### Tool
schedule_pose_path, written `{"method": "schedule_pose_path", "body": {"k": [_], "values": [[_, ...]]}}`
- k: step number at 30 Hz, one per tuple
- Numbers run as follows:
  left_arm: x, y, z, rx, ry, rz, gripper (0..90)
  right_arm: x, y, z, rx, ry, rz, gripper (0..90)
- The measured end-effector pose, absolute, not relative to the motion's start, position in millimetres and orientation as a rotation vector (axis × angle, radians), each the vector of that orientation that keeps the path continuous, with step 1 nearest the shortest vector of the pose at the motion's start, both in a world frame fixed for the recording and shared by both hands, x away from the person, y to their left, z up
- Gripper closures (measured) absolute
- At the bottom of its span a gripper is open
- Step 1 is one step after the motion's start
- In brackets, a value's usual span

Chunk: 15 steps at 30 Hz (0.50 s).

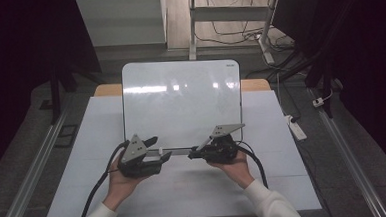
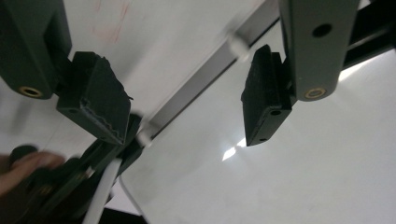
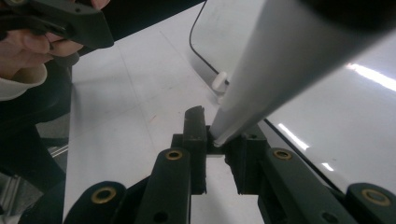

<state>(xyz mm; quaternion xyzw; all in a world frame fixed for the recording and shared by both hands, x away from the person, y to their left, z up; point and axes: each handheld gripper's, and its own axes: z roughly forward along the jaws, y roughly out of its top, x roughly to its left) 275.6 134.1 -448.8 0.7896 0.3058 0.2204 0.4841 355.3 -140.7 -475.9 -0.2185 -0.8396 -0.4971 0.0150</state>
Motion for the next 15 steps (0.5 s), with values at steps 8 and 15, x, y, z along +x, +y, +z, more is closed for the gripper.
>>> {"method": "schedule_pose_path", "body": {"k": [8,15], "values": [[288,98,-441,1.933,0.647,0.507,38.0,352,-130,-476,-0.657,-2.596,-1.535,77.6],[293,81,-443,1.946,0.580,0.464,51.0,352,-127,-478,-0.668,-2.581,-1.514,77.6]]}}
